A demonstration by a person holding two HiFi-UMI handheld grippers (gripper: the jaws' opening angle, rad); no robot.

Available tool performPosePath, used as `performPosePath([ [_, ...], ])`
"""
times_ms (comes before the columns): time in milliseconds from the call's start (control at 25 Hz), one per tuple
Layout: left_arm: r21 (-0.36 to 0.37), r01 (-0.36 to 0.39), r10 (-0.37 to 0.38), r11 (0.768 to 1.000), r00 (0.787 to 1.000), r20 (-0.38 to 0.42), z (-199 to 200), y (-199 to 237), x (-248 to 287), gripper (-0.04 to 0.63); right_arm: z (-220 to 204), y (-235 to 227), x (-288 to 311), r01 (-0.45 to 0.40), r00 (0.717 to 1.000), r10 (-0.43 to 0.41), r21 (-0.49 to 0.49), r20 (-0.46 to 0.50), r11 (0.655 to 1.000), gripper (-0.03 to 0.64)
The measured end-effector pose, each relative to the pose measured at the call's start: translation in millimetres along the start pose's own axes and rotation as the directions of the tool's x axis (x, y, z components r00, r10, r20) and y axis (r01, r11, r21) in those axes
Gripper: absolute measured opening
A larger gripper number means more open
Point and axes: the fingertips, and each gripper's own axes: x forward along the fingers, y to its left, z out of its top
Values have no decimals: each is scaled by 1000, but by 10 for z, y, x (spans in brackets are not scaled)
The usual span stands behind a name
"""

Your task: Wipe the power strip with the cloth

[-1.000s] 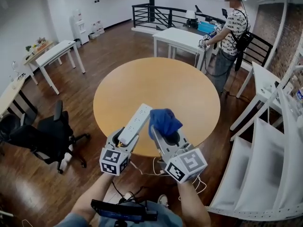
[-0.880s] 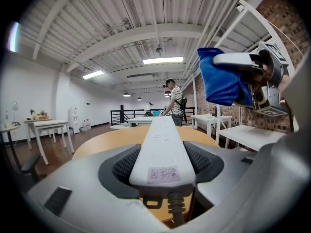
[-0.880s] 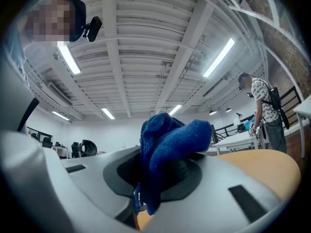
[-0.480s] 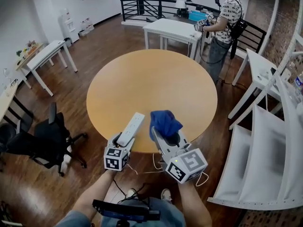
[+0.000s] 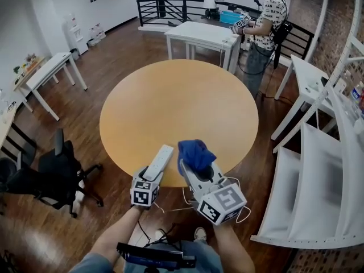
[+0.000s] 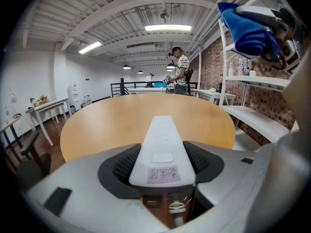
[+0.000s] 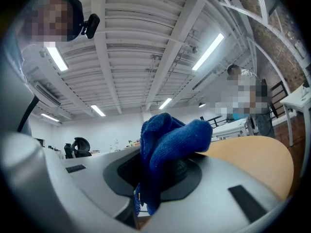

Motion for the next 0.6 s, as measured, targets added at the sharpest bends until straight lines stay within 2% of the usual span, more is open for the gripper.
performPosePath([
  [320, 0, -5, 5, 1000, 997, -83, -154, 61, 190, 282, -98, -16, 48, 13, 1000, -13, 19, -17, 1000, 69],
  [440, 4, 1, -1, 1000, 998, -65, -67, 34, 195, 284, -114, -23, 52, 10, 999, -9, 13, -30, 1000, 69],
  [600, 49, 3, 0, 999, 998, -60, 28, 25, 217, 285, -110, -42, 61, 11, 999, -11, 19, -31, 1000, 69],
])
